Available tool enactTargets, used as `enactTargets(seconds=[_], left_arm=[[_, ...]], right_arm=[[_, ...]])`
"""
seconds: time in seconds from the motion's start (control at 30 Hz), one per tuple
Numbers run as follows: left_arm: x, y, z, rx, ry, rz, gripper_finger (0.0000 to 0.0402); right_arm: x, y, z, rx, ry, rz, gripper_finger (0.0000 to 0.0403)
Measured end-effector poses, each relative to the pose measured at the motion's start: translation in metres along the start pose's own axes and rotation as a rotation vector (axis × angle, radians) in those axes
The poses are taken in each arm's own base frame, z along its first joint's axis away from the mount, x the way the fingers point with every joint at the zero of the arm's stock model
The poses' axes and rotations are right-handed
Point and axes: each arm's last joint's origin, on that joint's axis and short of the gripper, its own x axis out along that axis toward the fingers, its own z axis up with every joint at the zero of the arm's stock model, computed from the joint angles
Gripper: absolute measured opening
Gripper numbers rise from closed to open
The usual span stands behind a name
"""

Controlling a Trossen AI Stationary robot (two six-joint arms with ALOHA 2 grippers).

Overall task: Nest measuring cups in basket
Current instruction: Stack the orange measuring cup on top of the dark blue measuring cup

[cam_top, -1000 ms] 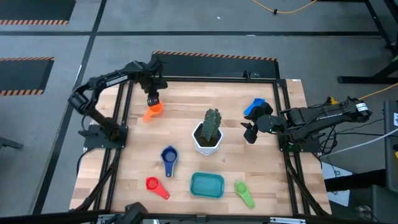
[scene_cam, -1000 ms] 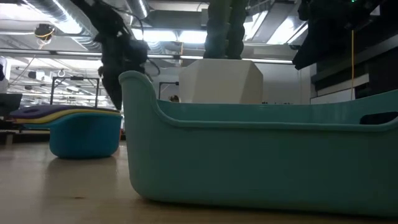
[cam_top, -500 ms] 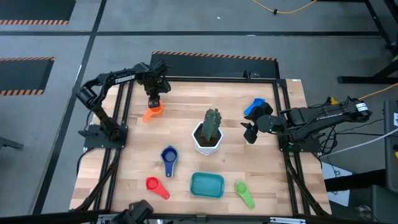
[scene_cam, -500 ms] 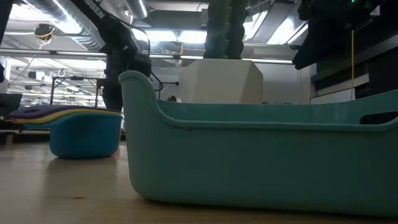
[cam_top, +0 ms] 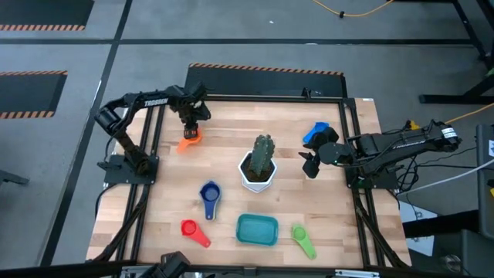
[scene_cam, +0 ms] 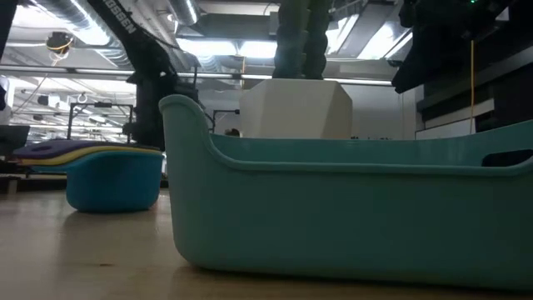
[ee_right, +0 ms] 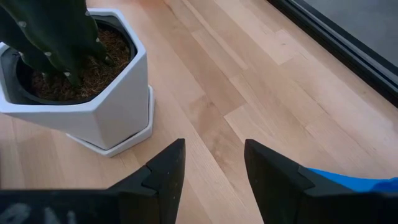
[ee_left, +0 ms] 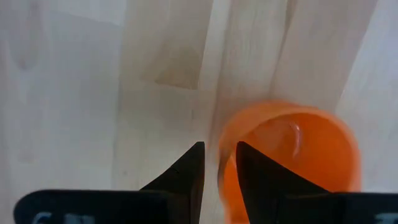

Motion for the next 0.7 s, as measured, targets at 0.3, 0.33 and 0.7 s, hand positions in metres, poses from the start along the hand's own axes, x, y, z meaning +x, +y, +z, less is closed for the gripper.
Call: enactTargets(seconds=[0.3,0.33,0.7], left_arm=[[0.0091,-0.0043,-0.0073,-0.052,0.023,-0.015,0.0085],[0.0091,-0.0041,-0.0068,-0.062,0.019,-0.012,0.0085],[0.0091,-0.0025,-0.0062,-0.197,0.021,0.021,0.0077]], right_arm=[[0.0001,-0.0001,0.0,0.0,0.0,0.0,0.0171],[0.0001,-0.0001,-0.0001,0.0,0.0,-0.001,0.0171],[0.0002,-0.0001,0.0,-0.015,-0.001,-0.002,0.0171]])
